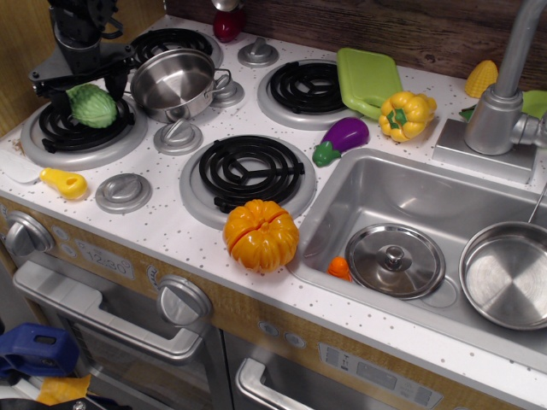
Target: Put green squash in pot or pan
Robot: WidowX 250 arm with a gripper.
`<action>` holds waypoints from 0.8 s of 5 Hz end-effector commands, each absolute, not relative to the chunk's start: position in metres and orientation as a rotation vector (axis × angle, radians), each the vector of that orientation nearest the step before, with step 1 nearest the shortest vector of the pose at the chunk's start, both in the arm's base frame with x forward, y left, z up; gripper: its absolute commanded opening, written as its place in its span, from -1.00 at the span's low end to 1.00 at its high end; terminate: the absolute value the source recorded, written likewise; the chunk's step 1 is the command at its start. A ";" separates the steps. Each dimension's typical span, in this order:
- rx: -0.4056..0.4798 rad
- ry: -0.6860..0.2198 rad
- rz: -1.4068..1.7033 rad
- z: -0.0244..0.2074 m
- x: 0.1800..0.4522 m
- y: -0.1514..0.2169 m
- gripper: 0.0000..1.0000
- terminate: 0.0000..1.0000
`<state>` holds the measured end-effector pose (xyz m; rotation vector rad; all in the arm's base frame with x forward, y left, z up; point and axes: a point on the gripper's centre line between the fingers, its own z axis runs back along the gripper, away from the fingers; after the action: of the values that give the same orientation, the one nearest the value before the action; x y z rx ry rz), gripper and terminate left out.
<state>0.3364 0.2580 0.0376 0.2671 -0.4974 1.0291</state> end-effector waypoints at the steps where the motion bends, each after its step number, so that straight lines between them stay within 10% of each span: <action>1: 0.254 -0.537 1.012 0.048 0.345 0.259 -1.00 -1.00; 4: 0.339 -0.656 0.879 0.102 0.391 0.252 -1.00 -1.00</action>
<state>0.3968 0.2377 0.0774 0.3312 -0.6314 0.8468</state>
